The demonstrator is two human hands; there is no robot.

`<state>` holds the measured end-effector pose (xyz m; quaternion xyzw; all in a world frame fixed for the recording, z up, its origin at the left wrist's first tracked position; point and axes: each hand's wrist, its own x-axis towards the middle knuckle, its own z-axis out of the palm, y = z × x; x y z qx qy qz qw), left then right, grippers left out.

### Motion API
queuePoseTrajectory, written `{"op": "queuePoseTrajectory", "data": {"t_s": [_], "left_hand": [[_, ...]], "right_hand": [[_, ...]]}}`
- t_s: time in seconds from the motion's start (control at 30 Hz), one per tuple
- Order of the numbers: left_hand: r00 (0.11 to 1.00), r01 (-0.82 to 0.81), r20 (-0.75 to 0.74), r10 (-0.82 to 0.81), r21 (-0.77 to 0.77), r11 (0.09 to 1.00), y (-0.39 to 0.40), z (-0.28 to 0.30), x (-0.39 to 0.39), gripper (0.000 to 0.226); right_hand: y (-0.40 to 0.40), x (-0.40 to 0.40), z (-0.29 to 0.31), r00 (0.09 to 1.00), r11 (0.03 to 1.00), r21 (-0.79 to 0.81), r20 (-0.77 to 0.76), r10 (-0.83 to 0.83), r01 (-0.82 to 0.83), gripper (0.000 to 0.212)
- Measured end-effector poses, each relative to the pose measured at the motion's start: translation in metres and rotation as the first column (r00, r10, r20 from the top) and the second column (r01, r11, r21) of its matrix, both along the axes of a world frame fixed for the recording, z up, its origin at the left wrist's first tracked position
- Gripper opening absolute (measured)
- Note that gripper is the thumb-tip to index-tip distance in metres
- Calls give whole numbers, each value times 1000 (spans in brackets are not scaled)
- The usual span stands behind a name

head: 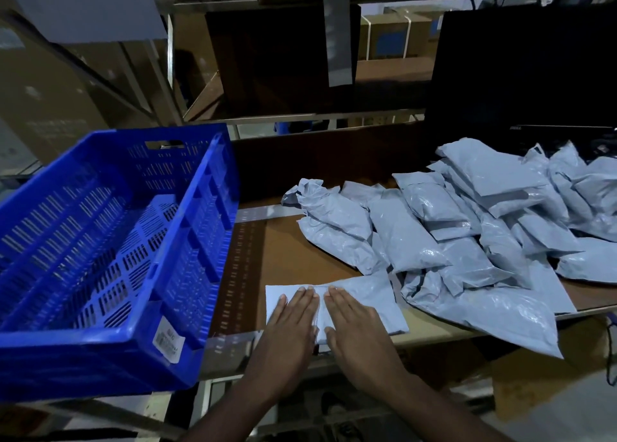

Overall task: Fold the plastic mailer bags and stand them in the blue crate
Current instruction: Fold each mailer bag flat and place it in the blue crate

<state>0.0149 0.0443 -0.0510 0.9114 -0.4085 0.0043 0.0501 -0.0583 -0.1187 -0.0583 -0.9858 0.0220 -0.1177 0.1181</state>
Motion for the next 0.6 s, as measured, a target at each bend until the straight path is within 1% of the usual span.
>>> {"op": "queuePoseTrajectory", "data": {"t_s": [0.03, 0.1, 0.17, 0.23, 0.3, 0.33, 0.4, 0.43, 0.47, 0.53, 0.6], "left_hand": [[1000, 14, -13, -14, 2, 1000, 1, 2, -3, 53], [1000, 21, 8, -21, -44, 999, 4, -2, -3, 53], [1000, 31, 0, -31, -56, 998, 4, -3, 2, 54], [998, 50, -35, -51, -46, 998, 3, 8, 5, 60], [997, 40, -68, -47, -90, 995, -1, 12, 10, 62], [997, 19, -71, -29, -134, 991, -3, 11, 12, 58], [998, -36, -48, 27, -201, 979, -8, 14, 14, 46], [996, -67, -72, 54, -191, 979, -10, 13, 14, 45], [996, -73, -69, 62, -164, 984, -10, 8, 15, 48], [996, -72, -49, 68, -91, 993, -8, -4, 14, 52], [995, -82, -59, 78, -61, 995, -6, -2, 11, 56]], "right_hand": [[1, -4, -2, 1000, 1000, 4, 0, -4, 4, 59], [1, -7, -3, 1000, 1000, 15, -20, 11, -11, 60], [-1, -3, 2, 1000, 1000, -15, -9, 26, -26, 59], [-2, 6, 13, 1000, 1000, -15, 13, 17, -17, 50], [-3, 18, 18, 996, 1000, 9, 82, -27, 26, 39], [-2, 23, 16, 995, 999, 21, 92, -48, 46, 41], [0, 30, 2, 995, 1000, -9, 102, -15, 16, 40], [1, 31, -3, 996, 999, -44, 92, 15, -11, 42], [2, 30, -6, 999, 998, -59, 44, 32, -30, 47], [2, 26, -7, 998, 998, -52, -40, 42, -44, 53], [0, 23, -7, 996, 999, -43, -81, 30, -34, 57]]}}
